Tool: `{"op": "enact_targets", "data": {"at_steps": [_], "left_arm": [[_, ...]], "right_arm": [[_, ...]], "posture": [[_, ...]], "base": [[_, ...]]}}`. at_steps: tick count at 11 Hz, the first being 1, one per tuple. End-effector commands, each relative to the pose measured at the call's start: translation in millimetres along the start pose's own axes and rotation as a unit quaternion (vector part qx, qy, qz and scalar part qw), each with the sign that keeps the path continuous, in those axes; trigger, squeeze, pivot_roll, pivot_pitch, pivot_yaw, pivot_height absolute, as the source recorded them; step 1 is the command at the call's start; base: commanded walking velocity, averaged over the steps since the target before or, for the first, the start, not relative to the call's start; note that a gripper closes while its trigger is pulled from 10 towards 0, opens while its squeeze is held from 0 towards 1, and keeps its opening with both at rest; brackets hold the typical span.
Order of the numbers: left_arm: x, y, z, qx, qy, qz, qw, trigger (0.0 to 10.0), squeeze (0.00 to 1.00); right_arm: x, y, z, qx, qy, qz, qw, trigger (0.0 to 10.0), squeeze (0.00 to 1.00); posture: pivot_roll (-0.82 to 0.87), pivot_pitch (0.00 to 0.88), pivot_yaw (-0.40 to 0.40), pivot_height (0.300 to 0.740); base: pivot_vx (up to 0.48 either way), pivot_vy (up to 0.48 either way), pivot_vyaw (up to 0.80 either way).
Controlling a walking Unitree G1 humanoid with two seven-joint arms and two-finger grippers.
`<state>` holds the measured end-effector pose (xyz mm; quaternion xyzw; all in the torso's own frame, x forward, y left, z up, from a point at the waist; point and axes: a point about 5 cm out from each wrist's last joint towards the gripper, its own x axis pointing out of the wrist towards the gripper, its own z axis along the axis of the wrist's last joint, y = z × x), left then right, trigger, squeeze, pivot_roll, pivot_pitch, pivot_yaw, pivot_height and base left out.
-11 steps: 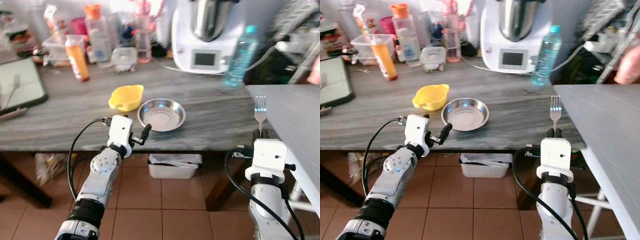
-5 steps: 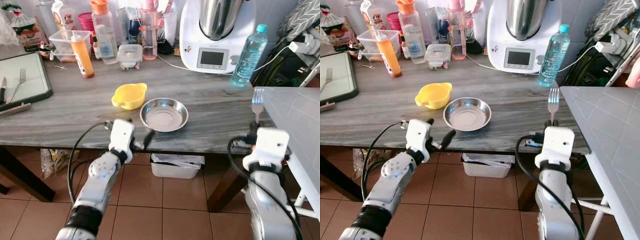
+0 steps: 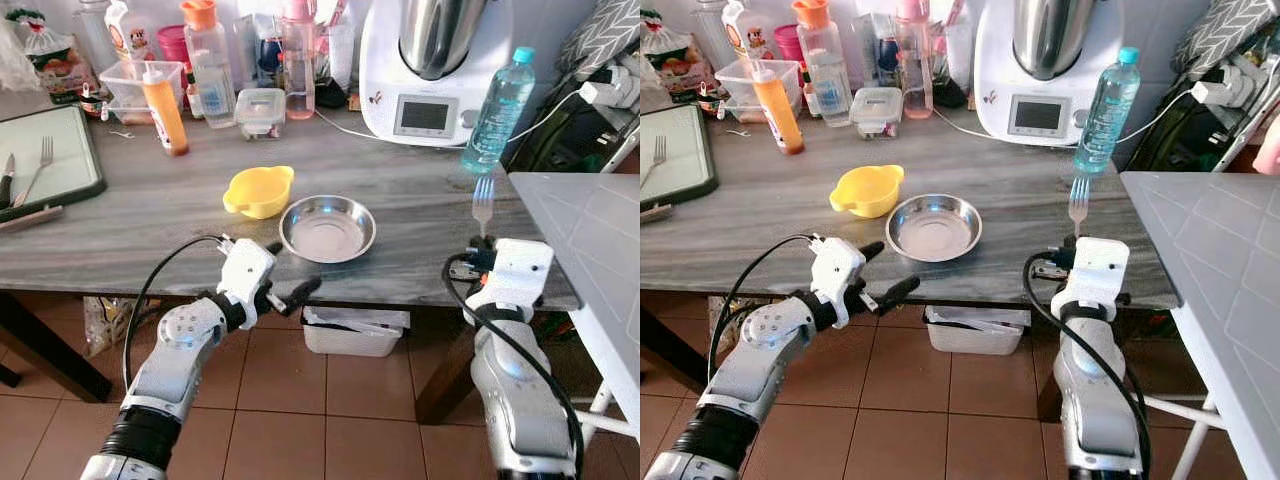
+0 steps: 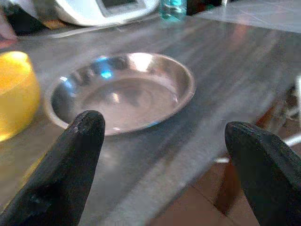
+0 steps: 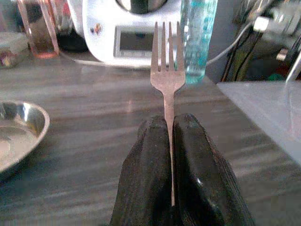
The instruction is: Setting the table
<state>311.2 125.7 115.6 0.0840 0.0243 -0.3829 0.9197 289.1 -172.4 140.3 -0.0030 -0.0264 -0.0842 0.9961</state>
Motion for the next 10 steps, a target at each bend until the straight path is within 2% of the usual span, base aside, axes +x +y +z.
{"op": "enact_targets", "data": {"at_steps": [1,2,7,10], "left_arm": [[0.0,-0.4,7,0.007,-0.003,-0.022,1.0,10.0,0.0],[-1.5,-3.2,8,0.011,0.007,-0.051,0.999,10.0,0.0],[-3.0,-10.3,12,0.005,0.006,-0.074,0.997,10.0,0.0],[-3.2,-11.5,13,0.006,0.009,-0.077,0.997,10.0,0.0]], "right_arm": [[3.3,0.6,-3,0.006,0.015,0.003,1.0,10.0,0.0],[7.9,1.5,-10,0.015,0.037,0.008,0.999,10.0,0.0],[35.9,23.6,-21,0.084,0.079,0.044,0.992,10.0,0.0],[43.8,34.7,-24,0.096,0.091,0.059,0.989,10.0,0.0]], "posture": [[0.12,0.07,0.016,0.74],[0.12,0.07,0.017,0.74],[0.14,0.084,0.025,0.74],[0.15,0.091,0.023,0.74]], "base": [[0.0,0.0,0.0],[0.0,0.0,0.0],[0.0,0.0,0.0],[0.0,0.0,0.0]]}}
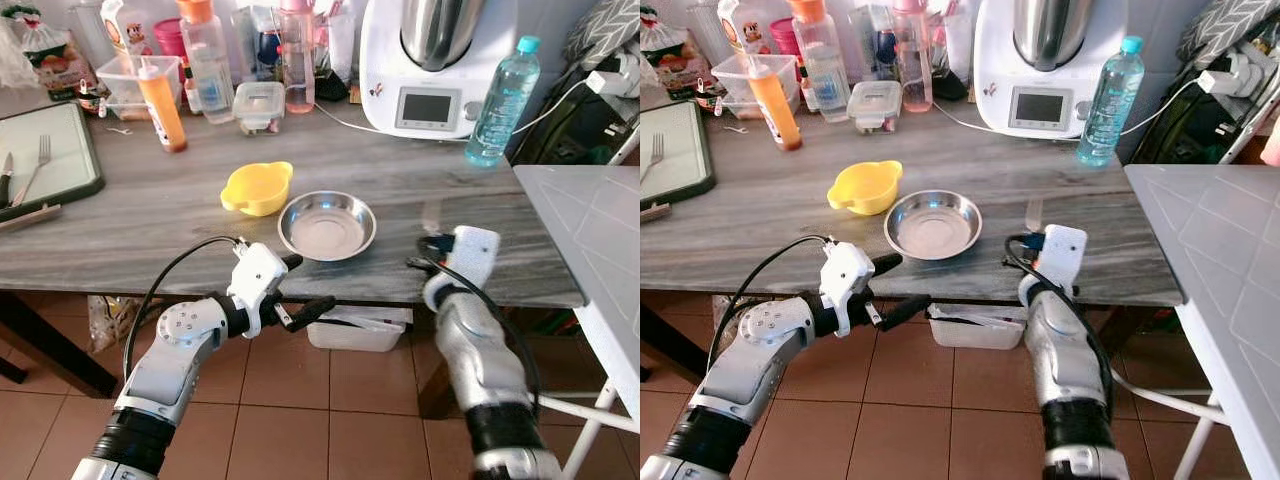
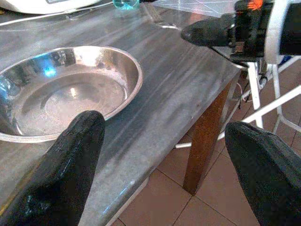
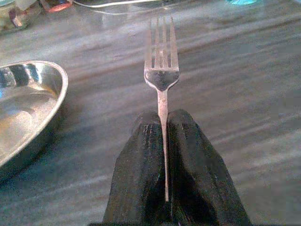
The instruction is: Setting the table
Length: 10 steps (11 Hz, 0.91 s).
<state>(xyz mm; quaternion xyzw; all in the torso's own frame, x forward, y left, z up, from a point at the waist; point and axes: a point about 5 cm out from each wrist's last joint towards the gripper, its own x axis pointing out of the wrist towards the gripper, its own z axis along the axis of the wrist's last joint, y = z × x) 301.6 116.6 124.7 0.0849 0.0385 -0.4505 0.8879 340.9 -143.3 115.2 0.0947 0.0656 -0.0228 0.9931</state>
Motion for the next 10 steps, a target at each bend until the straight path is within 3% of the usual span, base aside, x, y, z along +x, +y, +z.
{"op": "enact_targets", "data": {"at_steps": [1,6,10], "left_arm": [[-1.3,1.1,4,0.006,0.001,0.0,1.0,10.0,0.0],[-1.4,-1.9,4,0.007,0.004,-0.005,1.0,10.0,0.0],[-2.0,-4.7,2,0.007,0.007,-0.011,1.0,10.0,0.0]], "right_arm": [[3.5,4.3,3,0.003,-0.007,0.007,1.0,10.0,0.0],[17.4,28.0,-5,0.025,0.013,0.012,1.0,10.0,0.0],[19.6,22.1,-12,0.017,0.025,-0.006,1.0,10.0,0.0]], "posture": [[0.15,0.095,0.026,0.74],[0.16,0.091,0.03,0.74],[0.16,0.089,0.029,0.74]], "base": [[0.0,0.0,0.0],[0.0,0.0,0.0],[0.0,0.0,0.0]]}}
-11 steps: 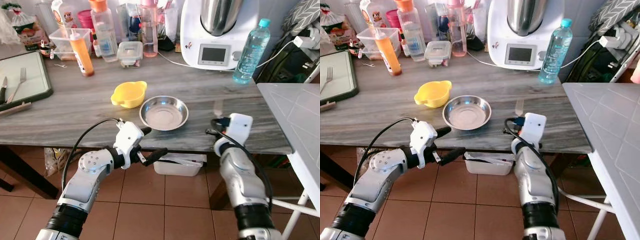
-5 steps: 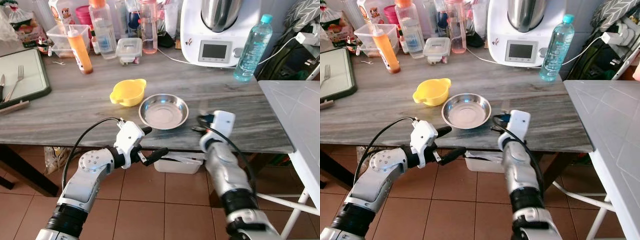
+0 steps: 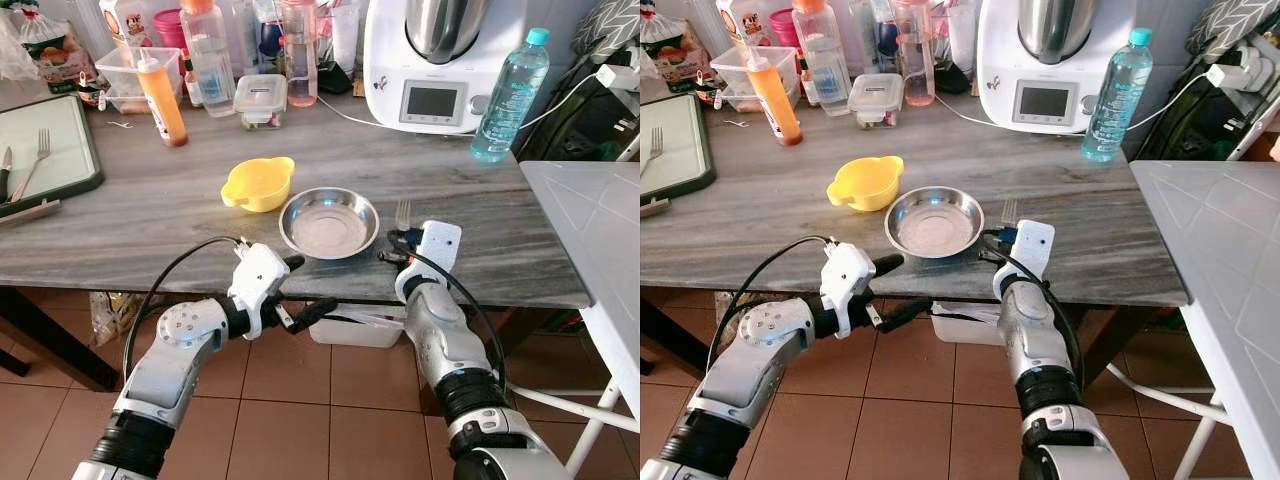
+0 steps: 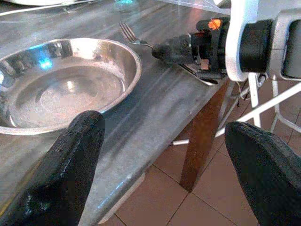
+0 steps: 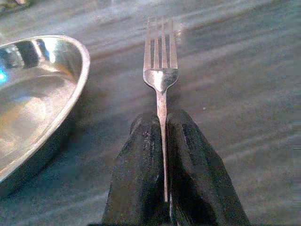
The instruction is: Setting the table
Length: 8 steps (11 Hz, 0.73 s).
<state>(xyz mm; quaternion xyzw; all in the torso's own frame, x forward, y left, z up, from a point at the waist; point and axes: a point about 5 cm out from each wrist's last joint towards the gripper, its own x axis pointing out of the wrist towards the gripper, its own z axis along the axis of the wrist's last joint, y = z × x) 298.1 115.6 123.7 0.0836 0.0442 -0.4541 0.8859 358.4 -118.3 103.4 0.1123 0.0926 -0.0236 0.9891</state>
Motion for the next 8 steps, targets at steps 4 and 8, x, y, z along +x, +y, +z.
{"op": "enact_targets", "data": {"at_steps": [4,8], "left_arm": [[0.9,-2.1,3.0,0.011,0.004,-0.009,1.0,10.0,0.0],[2.0,-3.0,1.9,0.012,0.009,-0.011,1.0,10.0,0.0]], "right_arm": [[0.6,-9.0,-3.1,-0.002,0.005,-0.015,1.0,10.0,0.0],[4.4,-5.9,-3.3,-0.012,0.023,0.011,1.0,10.0,0.0]], "posture": [[0.16,0.087,0.03,0.74],[0.16,0.086,0.032,0.74]], "base": [[0.0,0.0,0.0],[0.0,0.0,0.0]]}}
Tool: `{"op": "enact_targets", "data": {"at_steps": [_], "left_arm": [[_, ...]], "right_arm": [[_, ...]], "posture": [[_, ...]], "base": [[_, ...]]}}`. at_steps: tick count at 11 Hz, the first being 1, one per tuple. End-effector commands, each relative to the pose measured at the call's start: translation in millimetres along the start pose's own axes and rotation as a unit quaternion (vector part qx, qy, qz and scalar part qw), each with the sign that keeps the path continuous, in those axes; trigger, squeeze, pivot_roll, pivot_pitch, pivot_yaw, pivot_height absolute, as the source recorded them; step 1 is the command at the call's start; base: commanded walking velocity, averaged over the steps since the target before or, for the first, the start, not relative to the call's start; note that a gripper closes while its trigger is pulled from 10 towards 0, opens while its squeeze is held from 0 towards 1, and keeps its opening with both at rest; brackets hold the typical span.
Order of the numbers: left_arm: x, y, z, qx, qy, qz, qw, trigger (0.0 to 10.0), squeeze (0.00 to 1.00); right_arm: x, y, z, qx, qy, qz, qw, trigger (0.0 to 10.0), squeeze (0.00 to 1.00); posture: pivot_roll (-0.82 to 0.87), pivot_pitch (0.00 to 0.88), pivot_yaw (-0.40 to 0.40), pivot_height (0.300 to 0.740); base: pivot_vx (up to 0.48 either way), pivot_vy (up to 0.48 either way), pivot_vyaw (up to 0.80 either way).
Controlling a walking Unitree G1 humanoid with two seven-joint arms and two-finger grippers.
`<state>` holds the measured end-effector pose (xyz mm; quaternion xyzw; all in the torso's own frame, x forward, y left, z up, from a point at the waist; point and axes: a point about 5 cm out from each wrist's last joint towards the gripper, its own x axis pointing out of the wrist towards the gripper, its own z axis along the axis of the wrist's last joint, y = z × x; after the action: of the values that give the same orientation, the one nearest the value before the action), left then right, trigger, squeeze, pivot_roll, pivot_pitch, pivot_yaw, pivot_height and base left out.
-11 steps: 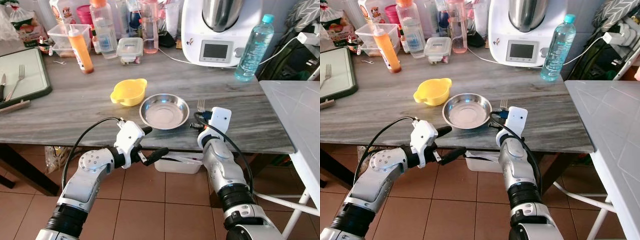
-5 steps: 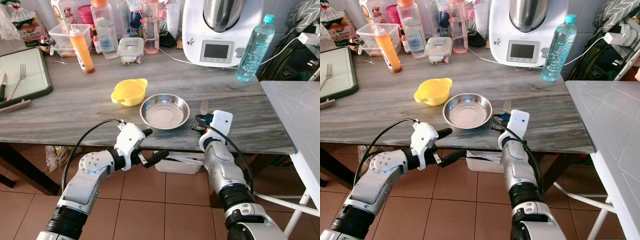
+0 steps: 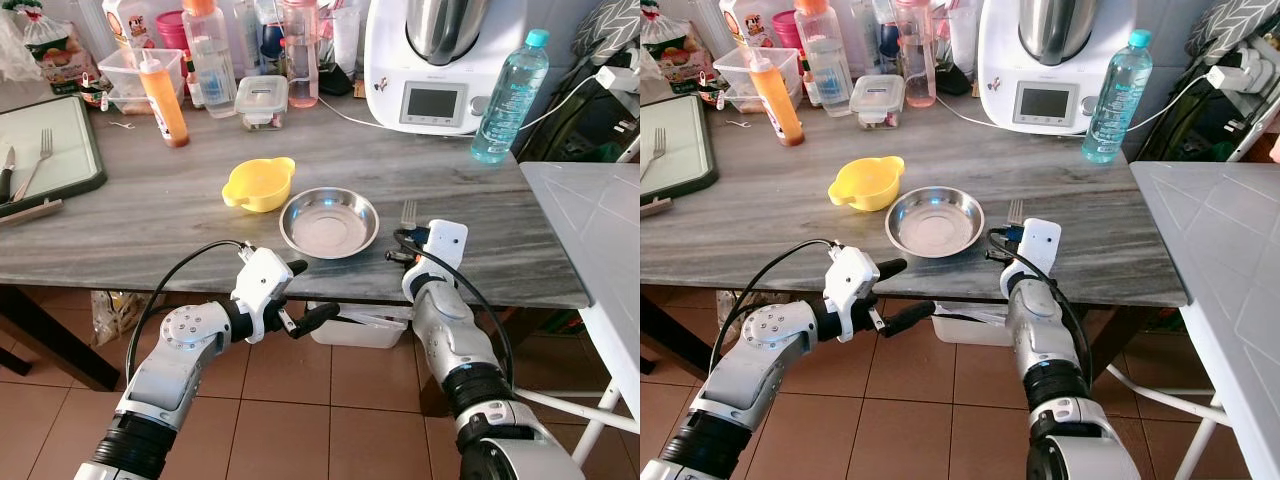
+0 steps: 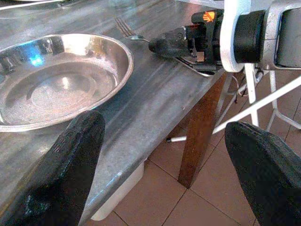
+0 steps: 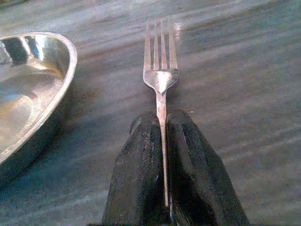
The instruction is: Setting the table
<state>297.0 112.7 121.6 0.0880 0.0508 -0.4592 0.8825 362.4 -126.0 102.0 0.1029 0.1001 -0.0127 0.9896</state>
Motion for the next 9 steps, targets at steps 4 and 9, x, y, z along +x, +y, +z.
{"op": "enact_targets", "data": {"at_steps": [4,9], "left_arm": [[-0.1,-1.4,2.4,0.009,0.002,-0.005,1.0,10.0,0.0],[2.0,-2.8,2.1,0.01,0.003,-0.008,1.0,10.0,0.0]], "right_arm": [[2.9,6.3,-3.3,-0.011,0.021,0.017,1.0,10.0,0.0],[1.7,1.1,-7.5,-0.013,0.027,0.012,0.999,10.0,1.0]], "posture": [[0.17,0.086,0.03,0.74],[0.16,0.086,0.034,0.74]], "base": [[0.0,0.0,0.0],[0.0,0.0,0.0]]}}
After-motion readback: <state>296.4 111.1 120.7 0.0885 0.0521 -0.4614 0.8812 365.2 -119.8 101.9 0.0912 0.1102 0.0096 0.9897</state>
